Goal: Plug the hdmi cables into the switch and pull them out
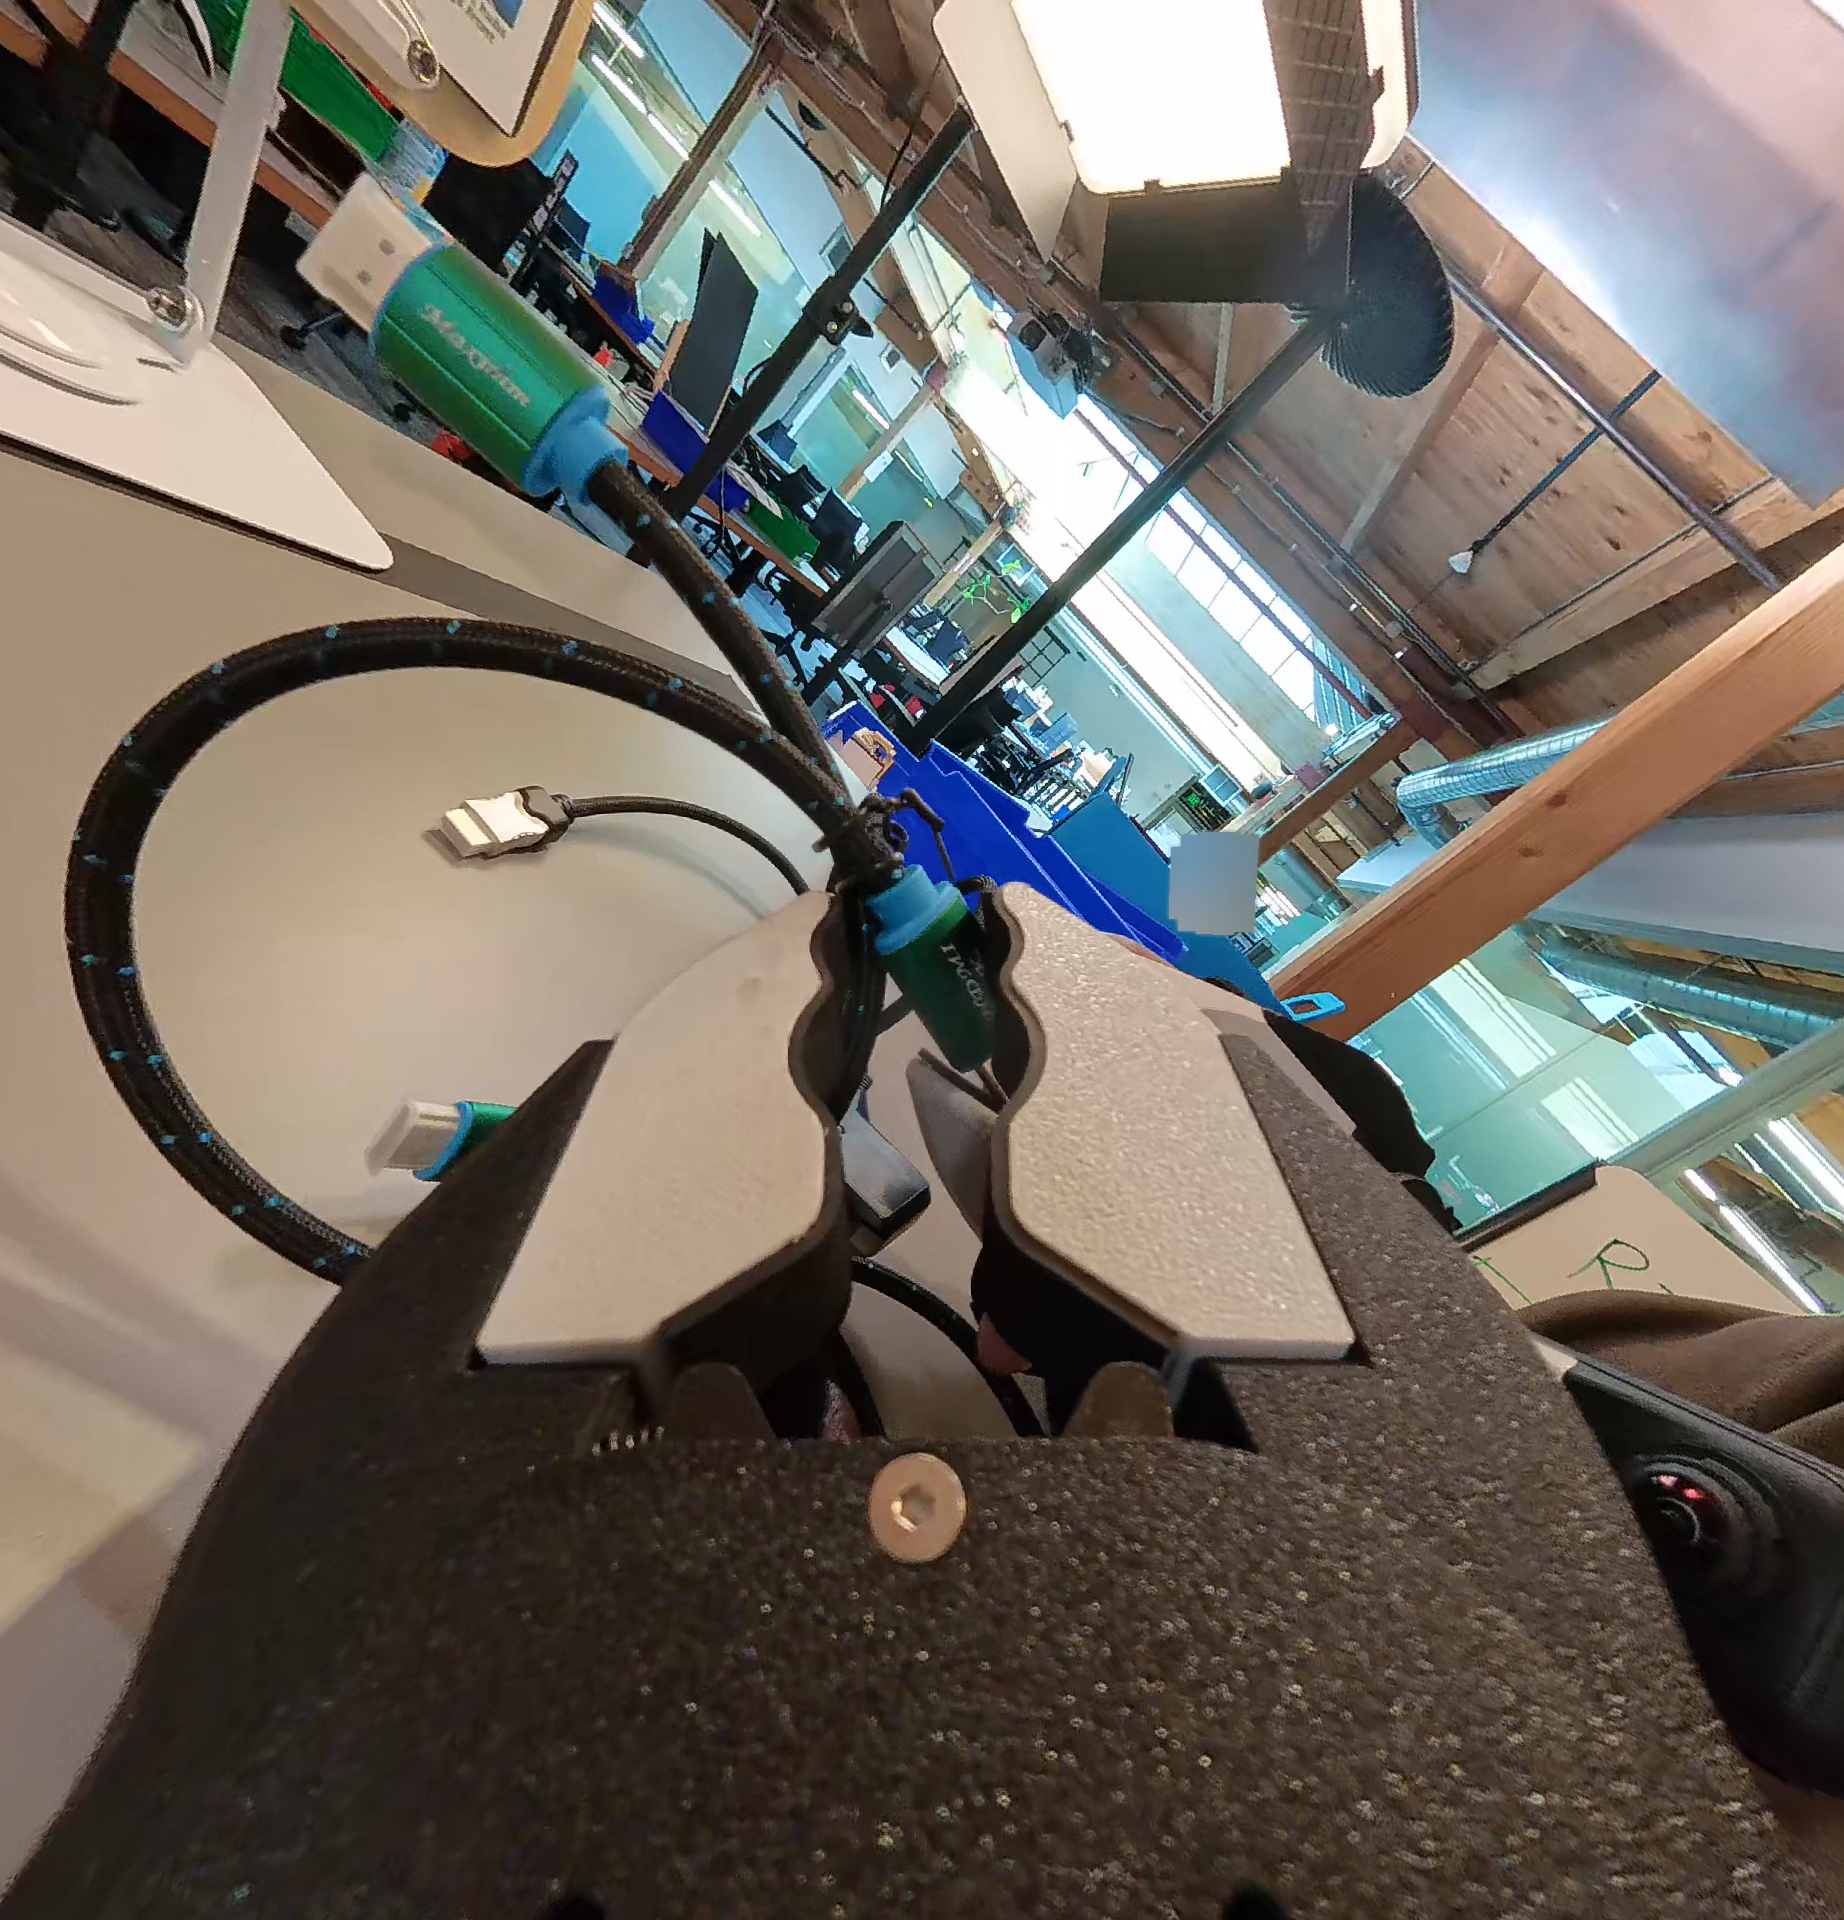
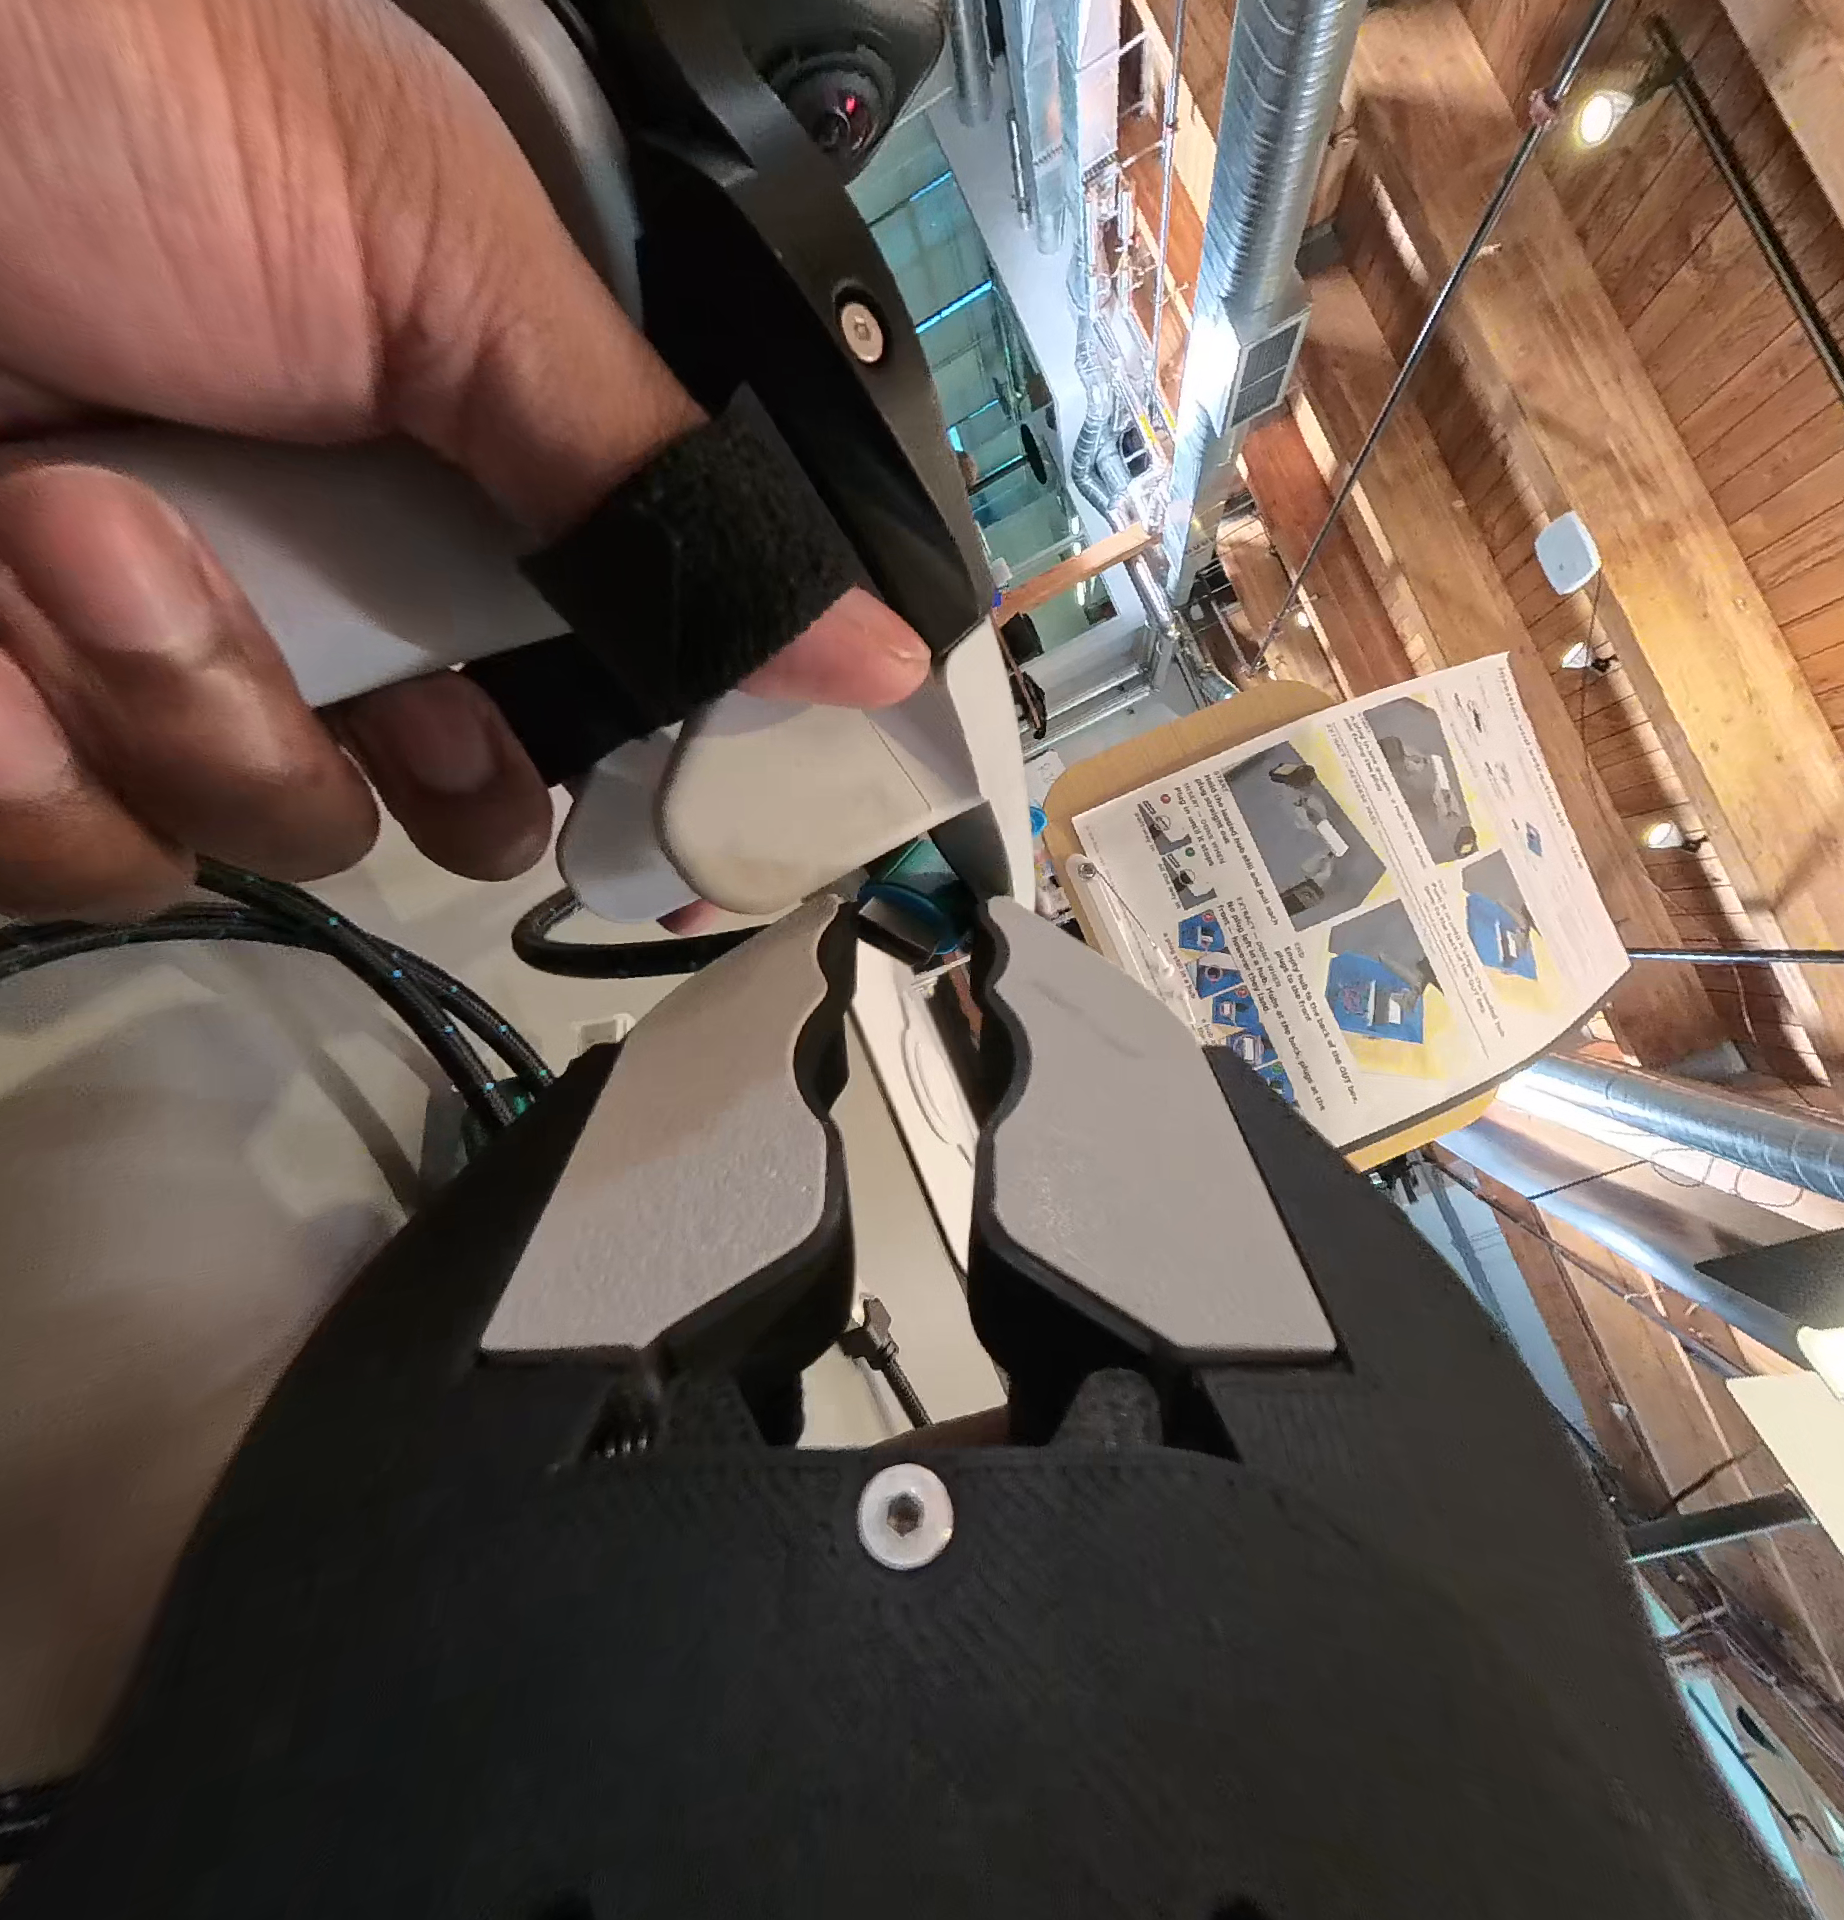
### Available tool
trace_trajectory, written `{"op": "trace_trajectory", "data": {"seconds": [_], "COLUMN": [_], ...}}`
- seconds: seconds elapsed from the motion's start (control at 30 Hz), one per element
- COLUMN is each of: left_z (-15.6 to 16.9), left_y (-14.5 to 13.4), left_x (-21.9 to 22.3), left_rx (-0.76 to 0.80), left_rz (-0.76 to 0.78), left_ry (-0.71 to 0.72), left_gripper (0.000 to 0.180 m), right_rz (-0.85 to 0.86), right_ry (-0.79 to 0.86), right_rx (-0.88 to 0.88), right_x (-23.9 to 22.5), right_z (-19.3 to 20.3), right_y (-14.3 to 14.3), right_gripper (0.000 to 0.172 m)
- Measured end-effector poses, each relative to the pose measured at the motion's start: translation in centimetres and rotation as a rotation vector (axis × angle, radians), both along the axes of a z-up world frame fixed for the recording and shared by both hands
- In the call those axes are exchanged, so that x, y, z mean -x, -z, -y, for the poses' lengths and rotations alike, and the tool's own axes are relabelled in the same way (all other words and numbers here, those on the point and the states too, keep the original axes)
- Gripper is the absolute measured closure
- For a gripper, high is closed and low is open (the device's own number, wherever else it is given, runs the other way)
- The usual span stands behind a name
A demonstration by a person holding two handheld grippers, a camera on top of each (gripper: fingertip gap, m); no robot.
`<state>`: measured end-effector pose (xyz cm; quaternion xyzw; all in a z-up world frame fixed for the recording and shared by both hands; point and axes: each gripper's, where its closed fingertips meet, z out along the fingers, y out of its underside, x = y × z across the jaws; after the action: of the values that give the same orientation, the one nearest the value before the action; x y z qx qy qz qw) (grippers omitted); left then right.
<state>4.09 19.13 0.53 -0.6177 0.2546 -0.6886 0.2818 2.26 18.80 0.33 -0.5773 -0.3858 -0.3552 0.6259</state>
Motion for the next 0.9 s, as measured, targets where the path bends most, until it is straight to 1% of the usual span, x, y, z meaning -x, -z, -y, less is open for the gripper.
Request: {"op": "trace_trajectory", "data": {"seconds": [0.17,0.3,0.37,0.43,0.53,0.6,0.67,0.8,0.9], "left_z": [0.1,0.3,0.5,0.5,-0.2,-0.5,-0.6,0.3,1.1], "left_y": [-0.2,-0.3,-0.5,-0.9,-1.2,-1.2,-0.4,1.7,2.8], "left_x": [0.0,0.0,0.3,0.9,1.7,2.0,1.9,1.2,0.8], "left_rx": [-0.023,-0.114,-0.214,-0.372,-0.646,-0.771,-0.851,-0.957,-1.087], "left_rz": [0.002,-0.053,-0.104,-0.156,-0.232,-0.254,-0.288,-0.359,-0.404], "left_ry": [0.038,0.101,0.145,0.172,0.123,0.097,0.099,0.138,0.159], "left_gripper": [0.155,0.153,0.152,0.152,0.152,0.152,0.151,0.145,0.141], "right_rz": [0.017,-0.020,-0.059,-0.099,-0.176,-0.226,-0.236,-0.220,-0.202], "right_ry": [-0.015,-0.033,-0.051,-0.070,-0.111,-0.131,-0.153,-0.201,-0.248], "right_rx": [-0.015,-0.006,0.018,0.049,0.105,0.135,0.165,0.196,0.203], "right_x": [-0.2,-1.1,-1.7,-2.5,-3.5,-4.0,-4.2,-3.8,-3.1], "right_z": [0.2,0.4,0.5,0.7,0.9,1.1,1.3,1.9,2.3], "right_y": [-0.2,-0.5,-0.4,-0.2,0.1,0.2,0.4,0.8,1.0], "right_gripper": [0.153,0.155,0.155,0.156,0.161,0.163,0.163,0.163,0.163]}}
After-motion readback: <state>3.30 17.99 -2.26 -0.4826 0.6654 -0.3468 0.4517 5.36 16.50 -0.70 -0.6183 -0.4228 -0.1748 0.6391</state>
